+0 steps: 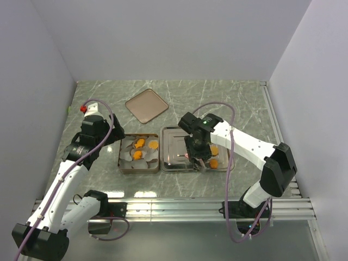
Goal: Pack the cookies
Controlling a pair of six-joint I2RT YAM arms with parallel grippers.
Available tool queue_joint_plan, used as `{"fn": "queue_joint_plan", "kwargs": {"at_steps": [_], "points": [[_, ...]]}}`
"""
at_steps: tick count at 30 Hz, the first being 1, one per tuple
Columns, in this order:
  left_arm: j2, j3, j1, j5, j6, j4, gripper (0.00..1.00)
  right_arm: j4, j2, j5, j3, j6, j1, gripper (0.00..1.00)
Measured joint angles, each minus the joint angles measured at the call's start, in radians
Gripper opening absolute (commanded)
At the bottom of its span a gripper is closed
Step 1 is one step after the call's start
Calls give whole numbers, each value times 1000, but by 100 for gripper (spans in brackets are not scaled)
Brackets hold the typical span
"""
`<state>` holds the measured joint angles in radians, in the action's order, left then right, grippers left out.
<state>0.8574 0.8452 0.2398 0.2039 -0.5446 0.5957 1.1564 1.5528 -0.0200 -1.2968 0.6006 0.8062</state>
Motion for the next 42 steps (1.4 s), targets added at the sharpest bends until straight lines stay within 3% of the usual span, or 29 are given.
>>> {"fn": "queue_joint_plan", "kwargs": {"at_steps": [12,20,27,34,37,42], "points": [[-10,0,0,5,-2,0,96,71,82,-48,-76,-14,100,55],[-20,0,0,5,-2,0,96,101,105,-56,-76,-16,128,47],[-20,0,0,5,-2,0,96,118,114,-74,-80,-18,130,45],[-19,0,0,5,-2,0,96,163,148,-112,-214,-16,130,44],[-17,0,0,5,-2,0,96,165,148,-117,-290,-14,130,45],[-16,0,0,5,-2,0,96,166,150,-118,-341,-13,130,56]]}}
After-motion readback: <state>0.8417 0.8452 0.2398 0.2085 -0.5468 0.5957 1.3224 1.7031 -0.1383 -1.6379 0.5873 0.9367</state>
